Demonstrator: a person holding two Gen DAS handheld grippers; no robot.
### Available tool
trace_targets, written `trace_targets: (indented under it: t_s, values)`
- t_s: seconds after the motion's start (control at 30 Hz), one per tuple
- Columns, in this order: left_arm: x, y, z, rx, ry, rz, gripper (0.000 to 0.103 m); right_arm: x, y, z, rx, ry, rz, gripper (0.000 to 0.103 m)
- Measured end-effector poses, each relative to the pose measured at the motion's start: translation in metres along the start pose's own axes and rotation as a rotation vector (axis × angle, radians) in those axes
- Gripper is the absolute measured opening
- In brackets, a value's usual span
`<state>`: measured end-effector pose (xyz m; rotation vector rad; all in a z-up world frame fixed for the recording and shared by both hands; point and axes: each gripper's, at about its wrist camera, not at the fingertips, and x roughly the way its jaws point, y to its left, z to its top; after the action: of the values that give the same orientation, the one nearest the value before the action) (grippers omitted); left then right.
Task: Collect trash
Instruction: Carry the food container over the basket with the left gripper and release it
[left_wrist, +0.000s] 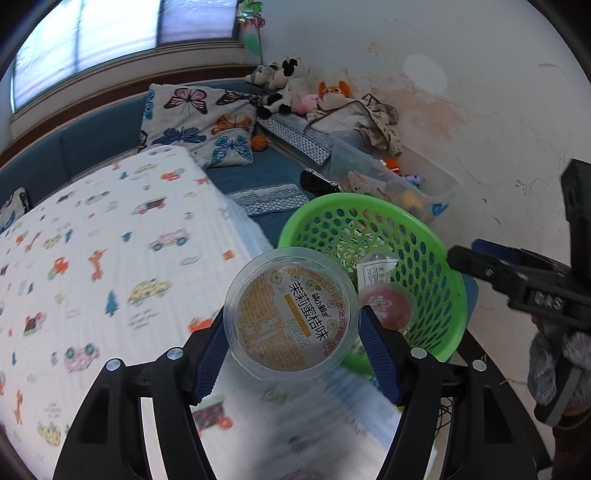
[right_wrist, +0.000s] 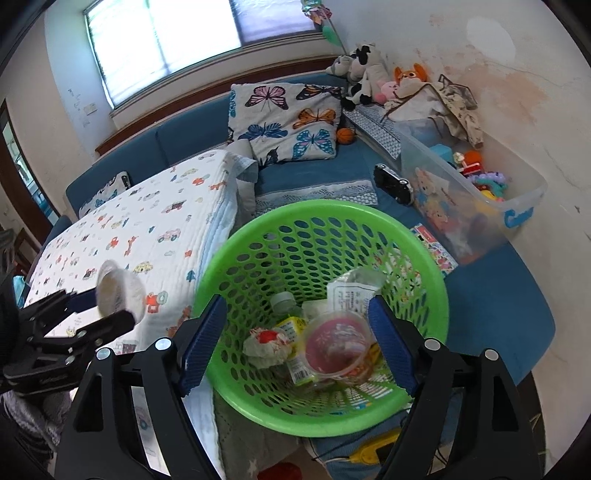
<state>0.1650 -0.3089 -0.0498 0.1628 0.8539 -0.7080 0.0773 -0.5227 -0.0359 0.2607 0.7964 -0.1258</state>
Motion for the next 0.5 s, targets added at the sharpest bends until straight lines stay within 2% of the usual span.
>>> trace_targets:
  t_s: [0.5]
  values:
    - [0.048, -0.021, 0.022, 0.032, 0.057, -0.012, 0.069, -0.004, -0.015, -0.012, 0.019, 0.015, -0.020, 0.083]
